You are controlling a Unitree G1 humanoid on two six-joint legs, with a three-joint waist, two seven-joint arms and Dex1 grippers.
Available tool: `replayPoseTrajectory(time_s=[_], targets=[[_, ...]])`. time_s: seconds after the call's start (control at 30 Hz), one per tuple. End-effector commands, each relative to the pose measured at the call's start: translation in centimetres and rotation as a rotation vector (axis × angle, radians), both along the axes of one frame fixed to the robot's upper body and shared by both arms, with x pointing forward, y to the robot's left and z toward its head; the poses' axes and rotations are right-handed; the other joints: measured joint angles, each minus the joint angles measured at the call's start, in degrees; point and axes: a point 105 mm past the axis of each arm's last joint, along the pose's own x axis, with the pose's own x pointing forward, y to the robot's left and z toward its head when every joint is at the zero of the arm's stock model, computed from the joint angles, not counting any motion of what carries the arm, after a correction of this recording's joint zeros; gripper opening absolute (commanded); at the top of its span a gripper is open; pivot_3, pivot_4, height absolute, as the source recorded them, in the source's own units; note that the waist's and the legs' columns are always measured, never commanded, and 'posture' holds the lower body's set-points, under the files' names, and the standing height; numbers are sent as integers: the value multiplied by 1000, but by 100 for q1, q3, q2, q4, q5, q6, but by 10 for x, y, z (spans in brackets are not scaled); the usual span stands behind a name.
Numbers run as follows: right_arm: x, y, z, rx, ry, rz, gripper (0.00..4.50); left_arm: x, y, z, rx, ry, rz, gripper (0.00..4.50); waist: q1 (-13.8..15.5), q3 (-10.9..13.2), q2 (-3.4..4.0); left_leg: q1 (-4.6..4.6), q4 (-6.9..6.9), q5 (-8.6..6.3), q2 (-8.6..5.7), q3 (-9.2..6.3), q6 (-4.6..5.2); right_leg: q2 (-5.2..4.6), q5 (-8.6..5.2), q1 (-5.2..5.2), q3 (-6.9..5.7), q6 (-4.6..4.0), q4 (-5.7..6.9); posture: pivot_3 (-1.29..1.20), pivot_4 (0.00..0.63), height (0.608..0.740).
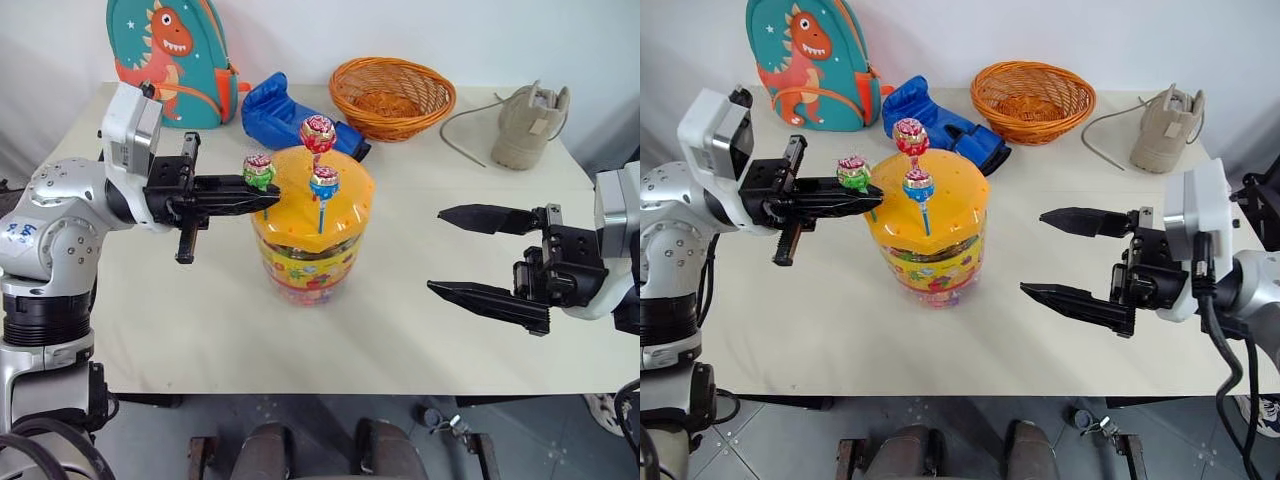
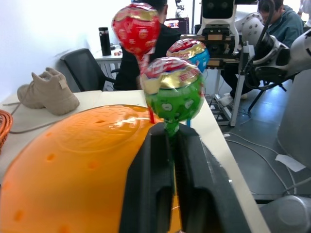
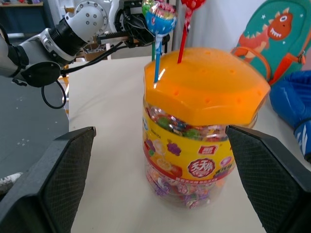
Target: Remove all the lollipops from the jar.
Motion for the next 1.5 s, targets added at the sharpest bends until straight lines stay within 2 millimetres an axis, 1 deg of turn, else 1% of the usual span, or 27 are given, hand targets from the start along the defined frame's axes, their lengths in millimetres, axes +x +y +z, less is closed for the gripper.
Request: replayPoseTrajectory(time_s=[0.03,0.1,0.17,0.27,0.33,0.4,0.47,0.5,0.53,0.6,0.67,0.7,0.73,0.8,0.83,0.87,1.0,1.03,1.1,1.17,1.2,1.23,1.3,1.5], targets=[[-5,-1,16,38,-43,10,4500,-7,0,22,-30,-74,13,35,1,1,-1,-2,4,0,0,-2,1,0,0,0,0,0,2,0,150,740],[-6,-1,17,39,-41,14,4500,-9,-2,25,-39,-80,8,35,2,1,-1,-8,12,-1,0,-7,2,0,1,0,-2,1,2,0,150,740],[-10,-1,16,37,-32,38,4500,-16,-4,44,-97,-114,16,35,4,1,-2,-14,18,-1,0,-10,2,0,1,-2,-4,1,4,0,150,740],[-13,-1,17,45,-33,63,4500,-18,0,63,-157,-146,79,35,1,7,-12,-45,35,-1,2,-30,3,1,2,-15,-16,4,8,0,150,740],[-13,-1,23,81,-40,71,4500,-12,8,70,-191,-151,168,35,-4,7,-11,-44,36,-2,0,-29,3,1,3,-14,-14,6,8,0,150,740],[-14,0,26,98,-36,79,4500,-4,19,73,-212,-135,268,35,-7,7,-11,-42,35,-2,1,-29,3,1,3,-14,-15,6,10,0,150,740],[-13,0,21,84,-19,83,4500,8,36,68,-211,-110,406,35,-15,7,-11,-42,35,-1,2,-31,2,2,3,-14,-16,6,11,0,150,740],[-13,0,19,80,-14,83,4500,12,41,66,-206,-102,449,35,-17,7,-11,-41,35,-1,1,-30,2,2,3,-14,-15,6,11,0,150,740],[-11,-1,17,78,-5,79,4500,16,48,60,-193,-82,496,35,-13,7,-12,-40,35,-1,1,-26,3,2,3,-14,-13,6,11,0,150,740],[-8,-4,10,62,15,71,4500,28,71,41,-158,2,637,35,-10,7,-11,-42,34,-1,1,-27,3,3,3,-15,-15,6,10,0,150,740],[-5,-7,4,53,31,68,4500,35,91,16,-119,110,749,35,-9,7,-11,-42,34,-2,1,-26,3,3,3,-15,-13,6,9,0,150,740],[-5,-8,3,53,33,69,4500,38,100,1,-86,164,800,35,-10,7,-11,-41,34,-2,1,-25,3,2,3,-15,-13,6,9,0,150,740],[-5,-8,3,53,33,70,4500,39,105,-8,-62,198,831,35,-10,7,-12,-41,34,-2,1,-25,4,2,3,-16,-13,6,10,0,150,740],[-2,-9,1,46,33,66,4500,40,115,-59,58,338,913,35,-11,7,-12,-43,32,-2,2,-25,3,3,3,-18,-13,5,9,0,150,740],[-2,-10,1,45,33,63,4500,38,117,-80,107,405,933,35,-10,7,-12,-41,32,-3,1,-22,5,2,3,-18,-9,5,11,0,150,740],[-1,-10,1,46,36,63,4500,36,118,-96,143,453,945,35,-4,7,-12,-42,31,-4,2,-23,4,2,3,-18,-9,5,9,0,150,740],[-1,-10,0,45,35,62,4500,33,117,-125,209,540,972,35,24,12,-25,-47,32,-5,2,-28,4,1,3,-20,-11,5,10,0,150,740],[-1,-9,0,44,34,61,4500,31,117,-134,248,563,983,35,20,12,-26,-47,33,-5,2,-28,4,1,3,-20,-11,5,9,0,150,740],[-1,-9,0,43,34,58,4500,29,119,-144,309,583,998,35,4,12,-25,-46,32,-7,2,-26,3,0,3,-20,-10,5,10,0,150,740],[-1,-9,0,41,35,53,4500,28,123,-147,347,593,1022,35,-2,12,-25,-45,31,-7,2,-25,2,0,3,-23,-10,5,11,0,150,740],[-1,-10,0,39,36,47,4500,28,126,-146,364,606,1039,543,-3,12,-25,-45,31,-7,2,-24,2,0,3,-23,-10,5,11,0,150,740],[-1,-10,-1,36,37,44,4500,28,128,-144,376,615,1044,746,-10,12,-25,-45,31,-7,2,-23,2,0,3,-23,-10,5,11,0,150,740],[-1,-11,0,34,39,39,4500,28,128,-135,376,612,1038,1346,-10,12,-25,-45,30,-7,3,-20,2,1,3,-27,-8,5,13,0,150,740],[1,-11,0,24,36,33,4500,25,119,-105,325,581,969,3184,4,12,-25,-46,30,-7,1,-17,3,-1,3,-29,-5,5,14,0,150,740]])
